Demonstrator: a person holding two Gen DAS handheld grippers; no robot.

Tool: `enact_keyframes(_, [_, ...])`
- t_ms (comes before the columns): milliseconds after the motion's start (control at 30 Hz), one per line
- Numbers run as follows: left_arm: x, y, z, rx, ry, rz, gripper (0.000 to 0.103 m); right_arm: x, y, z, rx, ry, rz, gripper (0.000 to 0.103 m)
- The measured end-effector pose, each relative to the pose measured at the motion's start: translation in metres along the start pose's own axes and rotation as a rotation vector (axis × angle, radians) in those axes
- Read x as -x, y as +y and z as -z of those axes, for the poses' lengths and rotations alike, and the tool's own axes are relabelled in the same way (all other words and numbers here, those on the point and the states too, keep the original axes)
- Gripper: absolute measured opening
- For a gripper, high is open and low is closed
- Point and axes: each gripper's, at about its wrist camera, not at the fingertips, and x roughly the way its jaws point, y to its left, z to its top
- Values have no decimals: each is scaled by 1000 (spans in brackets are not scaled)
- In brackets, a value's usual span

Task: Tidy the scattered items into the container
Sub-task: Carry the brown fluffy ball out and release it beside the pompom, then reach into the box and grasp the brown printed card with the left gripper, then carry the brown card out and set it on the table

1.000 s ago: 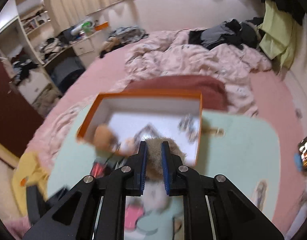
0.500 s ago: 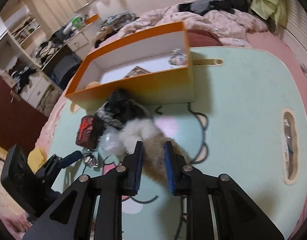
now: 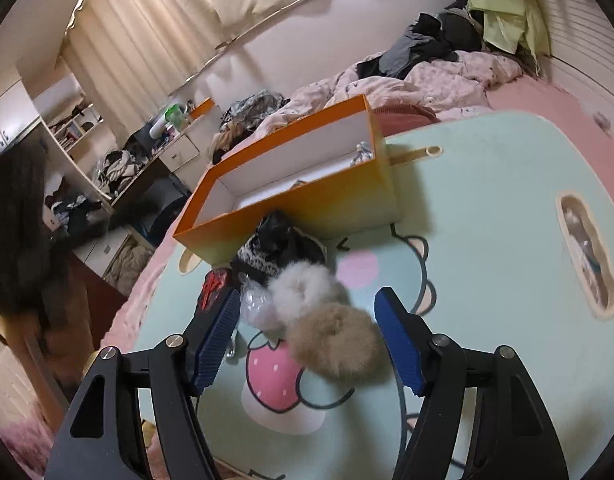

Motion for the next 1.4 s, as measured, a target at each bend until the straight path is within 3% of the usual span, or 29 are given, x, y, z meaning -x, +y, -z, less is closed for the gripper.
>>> enact_keyframes(133, [-64, -2, -37, 29, 223, 61, 88, -2, -4, 3, -16, 17, -4, 70])
enact_keyframes(233, [-102, -4, -39, 59, 332, 45, 79, -2, -12, 5, -41, 20, -14, 70])
enact_keyframes(367, [-128, -10, -31, 34, 394, -2, 77, 0, -16, 11, -63, 25, -19, 70])
enact_keyframes(567, [-151, -2, -23, 54, 449, -9, 72, -3, -15, 14, -67, 40, -42, 70])
enact_keyframes(667, [-151, 2, -25, 60, 419, 13, 66, -5, -14, 15, -71, 53, -47, 70])
enact_keyframes(700, [-149, 4, -27, 73, 416, 29, 54, -6, -14, 16, -72, 58, -47, 70])
enact_keyframes(900, [-128, 13, -35, 89, 341, 65, 54, -6, -14, 17, -82, 61, -49, 70])
enact_keyframes(1033, [-73, 11, -41, 65, 204, 97, 54, -7, -14, 18, -82, 67, -34, 70])
enact_keyframes(1200, [-11, 0, -5, -2, 127, 196, 55, -5, -10, 18, -51, 60, 5, 70])
enact_keyframes(1300, [-4, -5, 28, -23, 146, 225, 55, -6, -10, 18, -46, 64, 5, 70])
enact_keyframes(1400, [-11, -6, 58, -30, 165, 197, 55, -10, -9, 19, -44, 76, 3, 70])
